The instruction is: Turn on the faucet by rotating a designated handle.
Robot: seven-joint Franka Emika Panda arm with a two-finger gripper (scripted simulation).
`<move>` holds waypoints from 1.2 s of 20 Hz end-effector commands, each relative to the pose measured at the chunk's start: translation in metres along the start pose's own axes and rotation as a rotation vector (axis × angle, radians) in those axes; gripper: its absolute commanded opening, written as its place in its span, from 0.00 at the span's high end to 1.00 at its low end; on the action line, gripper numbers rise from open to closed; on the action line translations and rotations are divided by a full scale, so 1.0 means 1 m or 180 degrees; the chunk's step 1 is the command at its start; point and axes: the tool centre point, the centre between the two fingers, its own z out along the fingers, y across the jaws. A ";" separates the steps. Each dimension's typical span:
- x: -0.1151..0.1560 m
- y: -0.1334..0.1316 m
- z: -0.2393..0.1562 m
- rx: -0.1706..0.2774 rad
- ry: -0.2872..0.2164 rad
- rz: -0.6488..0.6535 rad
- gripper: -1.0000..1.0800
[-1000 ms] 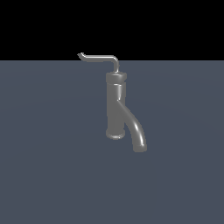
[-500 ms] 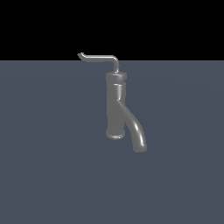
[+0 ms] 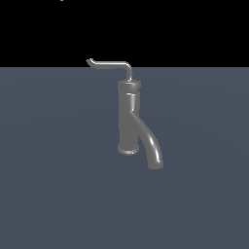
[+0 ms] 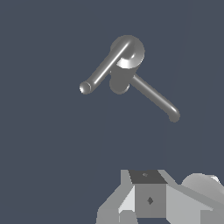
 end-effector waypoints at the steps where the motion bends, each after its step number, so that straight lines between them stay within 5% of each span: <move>1: 0.007 -0.010 0.008 0.0003 -0.0004 0.0185 1.00; 24: 0.093 -0.076 0.081 -0.0011 -0.0026 0.1780 1.00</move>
